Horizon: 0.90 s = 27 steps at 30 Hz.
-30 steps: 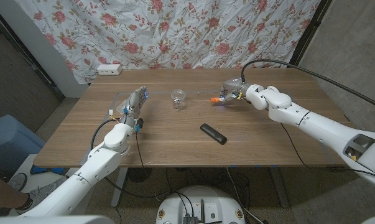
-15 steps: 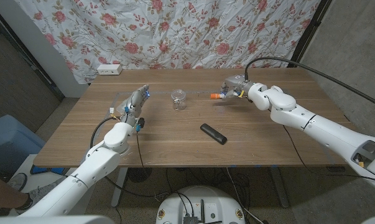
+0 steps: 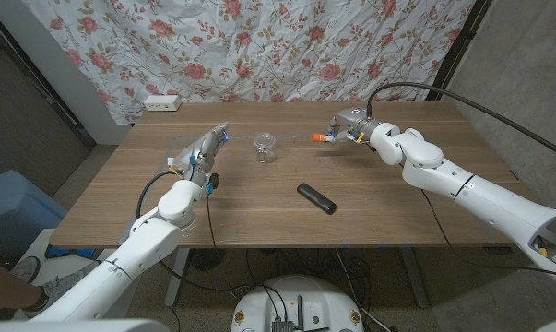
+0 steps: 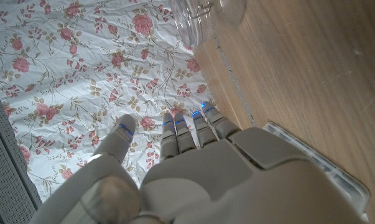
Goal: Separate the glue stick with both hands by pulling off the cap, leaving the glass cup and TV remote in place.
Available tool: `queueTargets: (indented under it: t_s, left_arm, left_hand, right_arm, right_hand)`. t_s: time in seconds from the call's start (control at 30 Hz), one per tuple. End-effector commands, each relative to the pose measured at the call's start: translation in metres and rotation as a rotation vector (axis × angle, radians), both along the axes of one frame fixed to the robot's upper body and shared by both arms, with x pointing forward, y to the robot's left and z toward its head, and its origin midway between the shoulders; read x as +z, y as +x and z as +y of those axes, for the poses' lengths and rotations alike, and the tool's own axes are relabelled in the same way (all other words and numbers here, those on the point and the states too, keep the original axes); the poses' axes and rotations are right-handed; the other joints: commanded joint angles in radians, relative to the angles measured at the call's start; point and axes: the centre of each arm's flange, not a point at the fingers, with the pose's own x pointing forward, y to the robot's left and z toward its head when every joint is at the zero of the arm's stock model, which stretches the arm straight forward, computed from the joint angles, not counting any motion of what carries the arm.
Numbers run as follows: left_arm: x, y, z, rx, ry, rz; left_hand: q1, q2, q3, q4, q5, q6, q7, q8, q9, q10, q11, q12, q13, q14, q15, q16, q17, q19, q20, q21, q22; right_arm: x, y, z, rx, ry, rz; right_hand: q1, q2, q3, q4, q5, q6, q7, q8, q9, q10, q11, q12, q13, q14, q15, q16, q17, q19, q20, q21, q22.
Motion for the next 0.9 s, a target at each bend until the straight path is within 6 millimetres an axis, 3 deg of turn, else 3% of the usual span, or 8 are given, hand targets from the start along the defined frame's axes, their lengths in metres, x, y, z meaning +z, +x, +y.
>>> queueTargets:
  t_s: [0.03, 0.57, 0.9]
  left_arm:
    - [0.018, -0.007, -0.023, -0.04, 0.055, -0.051]
    - [0.037, -0.004, -0.042, -0.085, 0.141, -0.081]
    - [0.044, -0.001, -0.052, -0.118, 0.217, -0.09]
  left_hand:
    - [0.028, -0.002, 0.002, -0.025, 0.0, 0.02, -0.002, 0.011, 0.005, 0.015, -0.005, 0.005, 0.004, 0.015, -0.006, 0.003, 0.001, 0.015, -0.021, 0.004, 0.001]
    - [0.087, -0.033, 0.002, -0.058, 0.003, 0.035, -0.02, 0.012, 0.005, 0.044, -0.031, 0.007, 0.005, 0.022, -0.024, 0.001, 0.001, 0.015, -0.014, -0.002, 0.001]
    - [0.135, -0.075, 0.001, -0.061, 0.008, 0.052, -0.056, 0.017, 0.006, 0.064, -0.056, 0.007, 0.006, 0.025, -0.027, 0.001, 0.002, 0.018, -0.004, -0.004, 0.001]
  right_arm:
    - [0.001, -0.013, 0.0, 0.015, 0.059, -0.042]
    - [0.0, -0.025, 0.003, 0.049, 0.094, -0.078]
    - [0.004, -0.033, 0.001, 0.092, 0.08, -0.109]
  right_hand:
    - [0.012, 0.014, -0.004, -0.004, -0.001, 0.039, -0.031, -0.002, 0.003, 0.011, -0.001, -0.004, 0.005, 0.0, -0.129, 0.004, 0.001, -0.001, 0.006, -0.001, 0.003]
    - [0.009, 0.005, -0.011, -0.004, -0.001, 0.041, -0.031, -0.009, 0.003, 0.014, -0.002, -0.006, 0.006, 0.005, -0.124, 0.0, -0.005, -0.012, -0.002, -0.005, 0.003]
    - [0.008, 0.0, -0.011, -0.006, 0.002, 0.042, -0.031, -0.012, 0.003, 0.014, -0.001, -0.008, 0.006, 0.008, -0.126, -0.004, -0.007, -0.012, -0.002, -0.004, 0.003]
